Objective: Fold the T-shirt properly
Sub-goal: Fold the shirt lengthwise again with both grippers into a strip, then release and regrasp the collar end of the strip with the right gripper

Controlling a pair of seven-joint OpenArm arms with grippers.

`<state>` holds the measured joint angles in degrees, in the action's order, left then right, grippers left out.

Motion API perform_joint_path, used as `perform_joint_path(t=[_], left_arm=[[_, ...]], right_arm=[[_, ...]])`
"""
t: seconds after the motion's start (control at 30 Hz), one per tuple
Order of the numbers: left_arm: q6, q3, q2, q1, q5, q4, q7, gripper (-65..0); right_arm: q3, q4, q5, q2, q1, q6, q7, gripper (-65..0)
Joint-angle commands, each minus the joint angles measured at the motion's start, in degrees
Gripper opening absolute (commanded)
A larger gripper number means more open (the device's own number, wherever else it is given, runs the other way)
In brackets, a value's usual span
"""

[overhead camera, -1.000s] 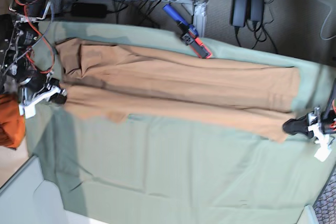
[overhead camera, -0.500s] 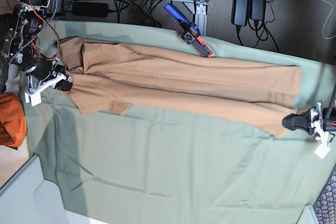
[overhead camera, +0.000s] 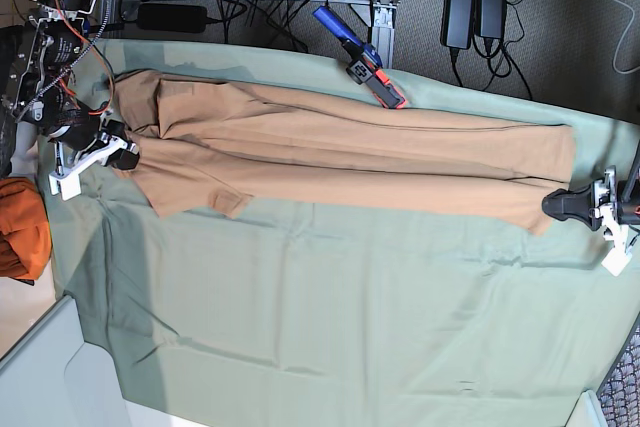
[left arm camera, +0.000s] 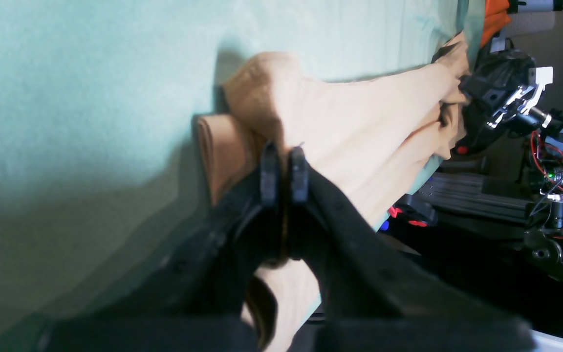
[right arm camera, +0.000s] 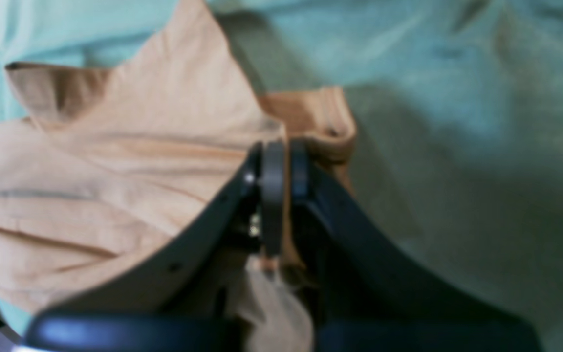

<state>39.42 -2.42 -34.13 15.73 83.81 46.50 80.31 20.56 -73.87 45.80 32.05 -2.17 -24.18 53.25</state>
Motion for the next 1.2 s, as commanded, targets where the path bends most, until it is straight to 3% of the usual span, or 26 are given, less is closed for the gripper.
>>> perform_joint_path(t=[0.0, 0.33, 0.43, 0.5, 0.6, 0.67, 1.17], left_arm=[[0.58, -0.28, -1.29, 1.09, 1.19, 0.81, -0.31, -65.0], [0.58, -0.28, -1.29, 1.07, 1.19, 0.81, -0.31, -65.0], [0.58, -0.28, -1.29, 1.07, 1.19, 0.81, -0.31, -55.6], [0.58, -0.28, -1.29, 1.07, 1.19, 0.81, -0.31, -52.8], [0.58, -0.28, -1.27, 1.07, 1.19, 0.81, -0.31, -52.8], [0.58, -0.28, -1.29, 1.07, 1.19, 0.81, -0.31, -52.8], [0.58, -0.28, -1.27, 1.07, 1.19, 0.81, -0.31, -52.8]], right_arm=[[0.59, -0.94, 0.33, 1.42, -0.55, -7.21, -0.48, -65.0], [0.61, -0.98, 1.05, 1.27, 2.89, -7.15, -0.52, -65.0], [0.59, -0.96, 0.42, 1.09, 3.21, -7.15, -0.52, -65.0], [0.59, -0.96, -0.07, 1.11, 3.54, -7.15, -0.74, -64.5], [0.59, -0.96, -1.03, 1.11, 3.63, -7.15, -0.72, -39.4], [0.61, -0.98, -0.98, 1.11, 3.61, -7.13, -0.74, -31.5], [6.86, -11.65, -0.44, 0.96, 1.84, -7.13, -1.18, -31.4]])
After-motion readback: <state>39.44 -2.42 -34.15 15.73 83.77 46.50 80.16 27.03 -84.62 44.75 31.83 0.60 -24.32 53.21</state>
